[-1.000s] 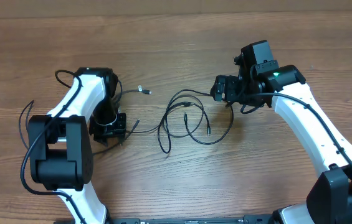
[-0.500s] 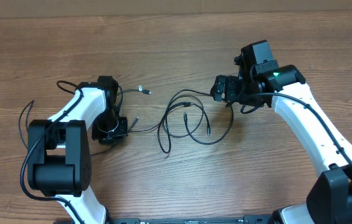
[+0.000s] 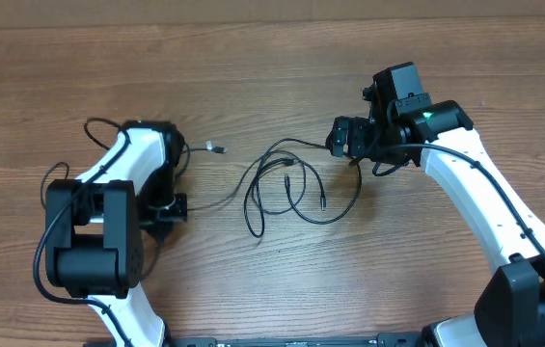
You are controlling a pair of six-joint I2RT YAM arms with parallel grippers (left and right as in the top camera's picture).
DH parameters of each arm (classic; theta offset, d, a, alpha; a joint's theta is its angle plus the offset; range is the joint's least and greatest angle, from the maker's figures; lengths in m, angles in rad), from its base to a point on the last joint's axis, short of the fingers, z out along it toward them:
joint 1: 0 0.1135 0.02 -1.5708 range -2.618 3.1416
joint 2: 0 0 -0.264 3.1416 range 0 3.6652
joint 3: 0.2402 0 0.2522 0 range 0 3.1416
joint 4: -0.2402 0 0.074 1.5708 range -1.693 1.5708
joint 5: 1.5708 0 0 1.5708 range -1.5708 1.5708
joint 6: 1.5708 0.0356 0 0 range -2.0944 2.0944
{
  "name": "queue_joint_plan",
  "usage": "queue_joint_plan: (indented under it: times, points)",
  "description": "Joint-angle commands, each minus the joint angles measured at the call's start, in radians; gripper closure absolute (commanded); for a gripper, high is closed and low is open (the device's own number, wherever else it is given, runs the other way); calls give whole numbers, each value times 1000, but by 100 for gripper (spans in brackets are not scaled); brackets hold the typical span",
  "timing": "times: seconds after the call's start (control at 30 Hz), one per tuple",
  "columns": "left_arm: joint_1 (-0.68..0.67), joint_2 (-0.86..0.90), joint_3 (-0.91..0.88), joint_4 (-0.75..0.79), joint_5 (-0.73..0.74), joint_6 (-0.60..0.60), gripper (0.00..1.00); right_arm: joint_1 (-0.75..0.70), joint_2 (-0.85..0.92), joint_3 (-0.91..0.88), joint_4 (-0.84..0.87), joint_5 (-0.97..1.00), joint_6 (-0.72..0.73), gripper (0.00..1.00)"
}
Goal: Untangle cables
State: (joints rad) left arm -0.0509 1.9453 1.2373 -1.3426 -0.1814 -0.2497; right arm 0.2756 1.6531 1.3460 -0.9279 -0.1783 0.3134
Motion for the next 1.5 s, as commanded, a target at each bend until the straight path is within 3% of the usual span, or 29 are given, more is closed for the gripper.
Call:
queue_joint_plan:
  times: [0.0,0.27,0.43,0.57,0.6,0.7,0.8,1.0,1.3,1.47]
  points:
    - [8,3,137,-68,-192,-117,96,-2,5,-5,4,6,1,0]
    - [8,3,454,-266,-399,-164,96,-2,5,-5,4,6,1,0]
    - [19,3,575,-283,-533,-206,96,-2,5,-5,4,6,1,0]
    - [32,3,603,-267,-489,-330,96,-2,5,-5,4,6,1,0]
    - [35,3,602,-264,-458,-344,90,-2,5,-5,4,6,1,0]
    - [42,3,586,-253,-309,-336,80,-2,5,-5,4,6,1,0]
    - [43,3,559,-247,-210,-330,53,-2,5,-5,4,6,1,0]
    - [41,3,455,-231,-180,-307,34,-2,5,-5,4,6,1,0]
    - [41,3,147,7,-3,-209,44,-2,5,-5,4,6,1,0]
    - [41,3,11,188,34,-161,43,-2,5,-5,4,6,1,0]
